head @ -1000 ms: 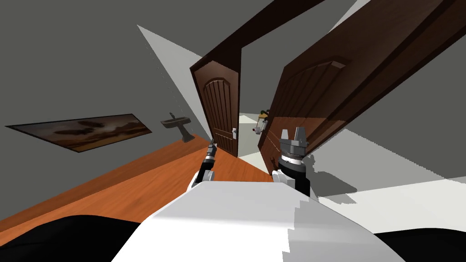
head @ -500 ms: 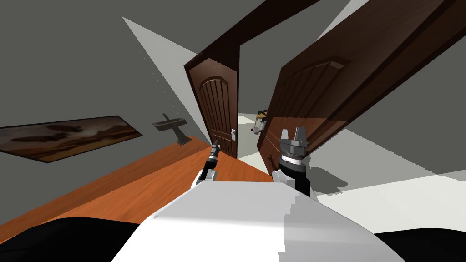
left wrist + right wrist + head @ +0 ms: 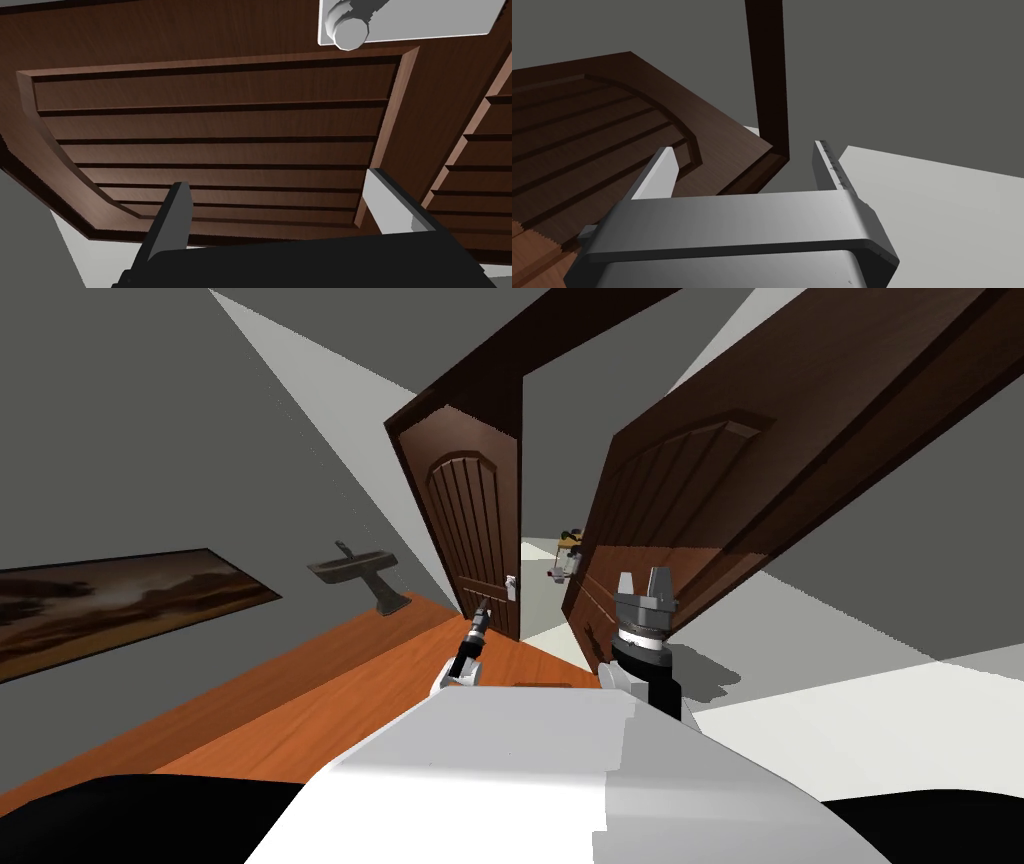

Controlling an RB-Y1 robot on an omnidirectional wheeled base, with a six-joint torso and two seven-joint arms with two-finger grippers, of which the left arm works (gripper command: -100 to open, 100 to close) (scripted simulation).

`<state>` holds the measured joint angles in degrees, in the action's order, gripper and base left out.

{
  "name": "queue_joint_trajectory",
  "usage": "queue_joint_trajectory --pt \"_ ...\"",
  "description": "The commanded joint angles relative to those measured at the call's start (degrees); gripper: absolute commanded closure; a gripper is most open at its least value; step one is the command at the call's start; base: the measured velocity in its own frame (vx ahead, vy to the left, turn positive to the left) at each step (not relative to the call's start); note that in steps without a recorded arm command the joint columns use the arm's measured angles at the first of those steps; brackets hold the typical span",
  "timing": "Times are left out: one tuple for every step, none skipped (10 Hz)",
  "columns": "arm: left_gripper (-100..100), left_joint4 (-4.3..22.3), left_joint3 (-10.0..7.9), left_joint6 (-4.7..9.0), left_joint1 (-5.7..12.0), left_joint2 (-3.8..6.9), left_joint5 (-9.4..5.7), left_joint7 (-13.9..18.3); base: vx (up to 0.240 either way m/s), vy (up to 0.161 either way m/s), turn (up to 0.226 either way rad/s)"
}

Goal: Push the door open

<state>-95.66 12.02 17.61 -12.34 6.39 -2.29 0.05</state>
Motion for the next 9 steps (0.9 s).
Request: queue_joint_trajectory --pt "-100 1.9 1.10 -0.34 0.86 0.04 0.04 0.4 0.133 0.077 -0.096" --pt "-100 3.0 1.53 -0.45 1.44 0.12 0.02 0.6 0.118 0.065 -0.102" --pt "-100 5.0 2.33 -0.64 2.53 0.26 -0.02 1.0 0.142 0.088 -0.134" --pt "-100 6.0 2.73 -0.74 3.06 0.32 -0.04 1.2 0.120 0.082 -0.108" --pt "-100 7.0 3.12 -0.83 3.59 0.39 -0.06 1.4 0.083 0.068 -0.073" --pt "-100 7.9 3.47 -0.92 4.07 0.44 -0.07 1.6 0.079 0.065 -0.060" --pt "-100 9.6 4.15 -1.08 4.98 0.53 -0.11 1.9 0.107 0.075 -0.114" --pt "-100 10.4 4.48 -1.16 5.43 0.58 -0.12 2.1 0.105 0.070 -0.087" --pt "-100 11.1 4.76 -1.23 5.80 0.61 -0.14 2.3 0.097 0.057 -0.051"
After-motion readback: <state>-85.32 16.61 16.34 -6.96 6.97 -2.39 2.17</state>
